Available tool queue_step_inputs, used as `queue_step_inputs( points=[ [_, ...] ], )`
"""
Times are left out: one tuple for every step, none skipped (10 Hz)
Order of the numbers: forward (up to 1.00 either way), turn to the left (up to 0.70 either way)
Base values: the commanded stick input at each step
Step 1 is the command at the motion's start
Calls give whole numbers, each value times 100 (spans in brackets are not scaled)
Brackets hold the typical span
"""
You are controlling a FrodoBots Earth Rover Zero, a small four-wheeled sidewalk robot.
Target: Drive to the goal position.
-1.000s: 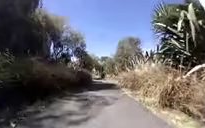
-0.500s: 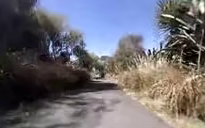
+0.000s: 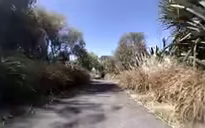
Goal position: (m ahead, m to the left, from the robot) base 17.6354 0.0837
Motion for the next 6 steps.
queue_step_inputs(
  points=[
    [85, 0],
    [85, 0],
    [85, 0],
    [85, 0],
    [85, 0],
    [85, 0]
  ],
)
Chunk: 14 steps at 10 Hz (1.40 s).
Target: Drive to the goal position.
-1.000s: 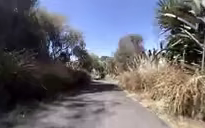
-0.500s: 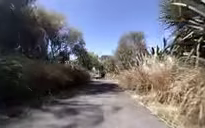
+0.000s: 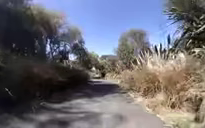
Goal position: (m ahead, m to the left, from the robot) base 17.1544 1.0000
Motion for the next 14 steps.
queue_step_inputs(
  points=[
    [85, 0],
    [85, 0],
    [85, 0],
    [85, 0],
    [85, 27],
    [85, 15],
    [85, 3],
    [85, 0],
    [85, 0],
    [85, 0],
    [85, 0],
    [85, 0],
    [85, 0],
    [85, 0]
  ],
)
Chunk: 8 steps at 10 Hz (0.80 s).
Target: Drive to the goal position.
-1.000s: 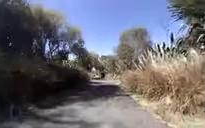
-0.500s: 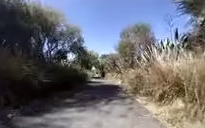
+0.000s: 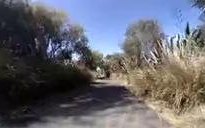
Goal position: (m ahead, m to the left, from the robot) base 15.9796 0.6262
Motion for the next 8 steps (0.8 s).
queue_step_inputs(
  points=[
    [85, 0],
    [85, 0],
    [85, 0],
    [85, 0],
    [85, 0],
    [85, 0],
    [85, 0],
    [85, 0]
  ],
)
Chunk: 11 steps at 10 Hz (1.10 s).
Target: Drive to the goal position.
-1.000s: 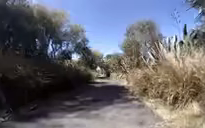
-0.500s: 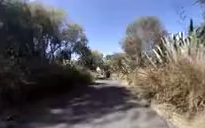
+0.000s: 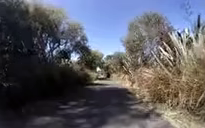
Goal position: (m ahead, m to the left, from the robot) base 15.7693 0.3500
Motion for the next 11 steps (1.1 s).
queue_step_inputs(
  points=[
    [85, 28],
    [85, 31],
    [85, 0],
    [85, 0],
    [85, 0],
    [85, 0],
    [85, 0],
    [85, 0],
    [85, 0],
    [85, 0],
    [85, 0]
  ],
)
